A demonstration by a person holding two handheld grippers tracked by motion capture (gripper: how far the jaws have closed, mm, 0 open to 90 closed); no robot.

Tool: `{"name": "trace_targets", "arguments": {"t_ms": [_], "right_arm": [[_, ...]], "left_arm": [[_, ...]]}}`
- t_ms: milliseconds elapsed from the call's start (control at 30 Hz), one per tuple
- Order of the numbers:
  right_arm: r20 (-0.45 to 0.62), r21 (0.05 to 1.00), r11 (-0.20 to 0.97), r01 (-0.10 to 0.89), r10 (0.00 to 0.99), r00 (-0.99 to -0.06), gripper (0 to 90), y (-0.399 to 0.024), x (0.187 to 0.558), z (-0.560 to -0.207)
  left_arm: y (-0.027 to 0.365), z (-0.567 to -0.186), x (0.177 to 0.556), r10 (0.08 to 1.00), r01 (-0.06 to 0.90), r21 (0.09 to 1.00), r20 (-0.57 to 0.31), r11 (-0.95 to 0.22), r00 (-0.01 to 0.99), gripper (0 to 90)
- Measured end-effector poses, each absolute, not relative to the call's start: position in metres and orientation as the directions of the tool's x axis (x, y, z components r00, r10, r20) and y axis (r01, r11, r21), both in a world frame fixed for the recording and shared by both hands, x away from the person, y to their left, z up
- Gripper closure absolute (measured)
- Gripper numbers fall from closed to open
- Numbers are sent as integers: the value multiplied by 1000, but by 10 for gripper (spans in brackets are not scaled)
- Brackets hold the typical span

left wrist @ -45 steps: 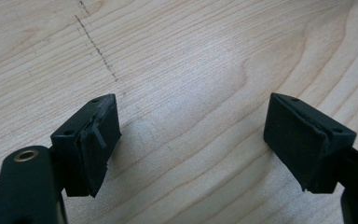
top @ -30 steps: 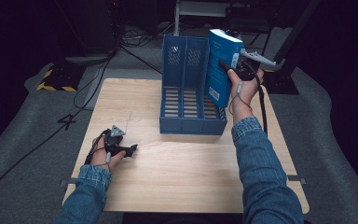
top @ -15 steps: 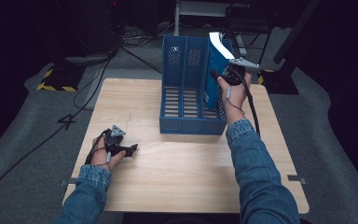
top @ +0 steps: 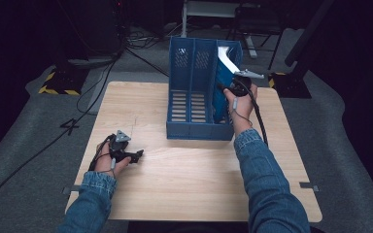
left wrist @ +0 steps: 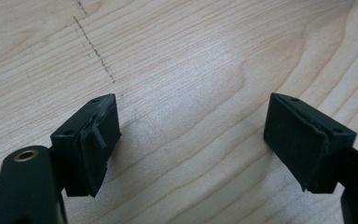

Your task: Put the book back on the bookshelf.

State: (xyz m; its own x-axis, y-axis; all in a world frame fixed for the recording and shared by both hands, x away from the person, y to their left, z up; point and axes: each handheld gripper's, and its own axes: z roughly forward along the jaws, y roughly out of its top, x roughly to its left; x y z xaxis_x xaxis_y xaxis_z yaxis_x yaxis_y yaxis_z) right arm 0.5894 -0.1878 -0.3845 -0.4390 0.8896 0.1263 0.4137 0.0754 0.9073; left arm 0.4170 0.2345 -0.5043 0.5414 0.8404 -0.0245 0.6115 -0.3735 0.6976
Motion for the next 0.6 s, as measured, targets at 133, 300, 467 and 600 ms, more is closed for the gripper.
{"name": "trace_targets", "arguments": {"t_ms": [133,300,467,600], "right_arm": [[103,906,96,412,894,-436,594,-187,588,-384],[81,904,111,413,904,-421,580,-188,585,-386],[77,904,113,412,906,-417,538,-189,584,-386],[76,919,101,382,904,-421,415,-187,581,-379]], "left_arm": [[234,-504,417,841,612,698,-25,-373,541,189],[234,-504,417,841,611,699,-24,-372,540,189],[234,-504,416,840,615,695,-27,-373,541,189],[234,-504,417,840,615,695,-27,-374,542,189]]}}
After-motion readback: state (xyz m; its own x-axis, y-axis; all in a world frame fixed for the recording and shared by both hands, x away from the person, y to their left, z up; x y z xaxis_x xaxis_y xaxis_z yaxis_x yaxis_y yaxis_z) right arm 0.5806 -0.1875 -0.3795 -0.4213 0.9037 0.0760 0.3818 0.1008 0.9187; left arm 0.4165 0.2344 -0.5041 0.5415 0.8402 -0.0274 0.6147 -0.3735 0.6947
